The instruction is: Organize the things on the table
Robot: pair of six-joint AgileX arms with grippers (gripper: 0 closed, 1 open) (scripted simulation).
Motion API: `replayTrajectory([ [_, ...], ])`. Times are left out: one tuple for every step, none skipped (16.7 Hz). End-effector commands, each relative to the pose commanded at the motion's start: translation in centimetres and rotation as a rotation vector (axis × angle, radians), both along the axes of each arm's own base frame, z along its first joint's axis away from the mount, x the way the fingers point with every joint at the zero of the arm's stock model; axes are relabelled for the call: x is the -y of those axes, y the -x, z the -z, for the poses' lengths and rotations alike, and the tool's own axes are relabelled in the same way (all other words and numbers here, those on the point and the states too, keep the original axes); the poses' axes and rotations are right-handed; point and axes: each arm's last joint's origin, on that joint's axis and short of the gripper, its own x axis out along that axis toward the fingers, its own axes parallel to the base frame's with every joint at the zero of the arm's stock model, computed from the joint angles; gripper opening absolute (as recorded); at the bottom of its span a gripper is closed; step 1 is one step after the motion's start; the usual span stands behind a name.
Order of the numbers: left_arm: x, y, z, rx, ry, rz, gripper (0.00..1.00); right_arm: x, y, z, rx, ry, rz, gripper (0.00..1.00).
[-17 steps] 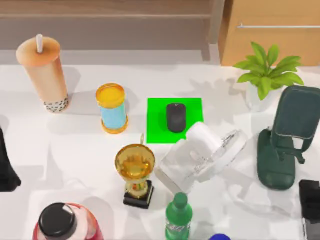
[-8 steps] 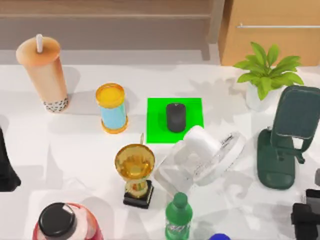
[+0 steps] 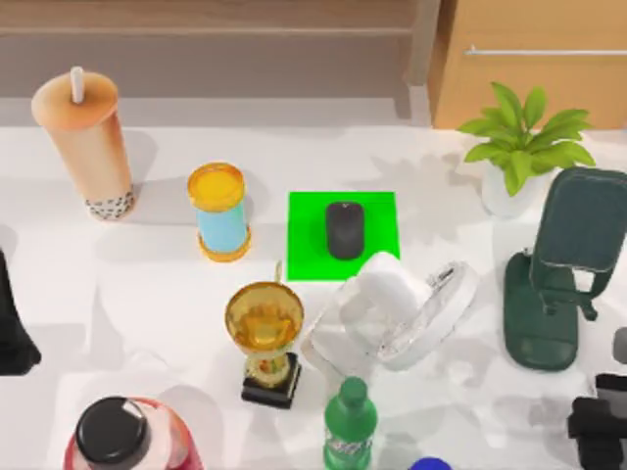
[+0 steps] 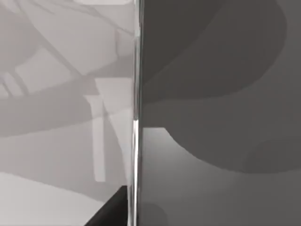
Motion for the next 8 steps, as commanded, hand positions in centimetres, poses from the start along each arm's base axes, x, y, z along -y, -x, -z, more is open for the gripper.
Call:
replayTrajectory([
  [0.0, 0.0, 0.0, 0.0, 0.0, 0.0, 1.0, 0.0, 0.0, 0.0, 0.0, 0.0, 0.0, 0.77],
  [0.0, 0.0, 0.0, 0.0, 0.0, 0.0, 1.0, 0.0, 0.0, 0.0, 0.0, 0.0, 0.0, 0.7],
  [0.0, 0.0, 0.0, 0.0, 0.0, 0.0, 1.0, 0.0, 0.0, 0.0, 0.0, 0.0, 0.0, 0.62],
  [0.0, 0.0, 0.0, 0.0, 0.0, 0.0, 1.0, 0.0, 0.0, 0.0, 0.0, 0.0, 0.0, 0.55],
  [0.0, 0.0, 0.0, 0.0, 0.0, 0.0, 1.0, 0.0, 0.0, 0.0, 0.0, 0.0, 0.0, 0.47],
  [0.0, 0.0, 0.0, 0.0, 0.0, 0.0, 1.0, 0.0, 0.0, 0.0, 0.0, 0.0, 0.0, 0.4],
  [0.0, 0.0, 0.0, 0.0, 0.0, 0.0, 1.0, 0.0, 0.0, 0.0, 0.0, 0.0, 0.0, 0.32],
  [0.0, 0.0, 0.0, 0.0, 0.0, 0.0, 1.0, 0.0, 0.0, 0.0, 0.0, 0.0, 0.0, 0.25],
])
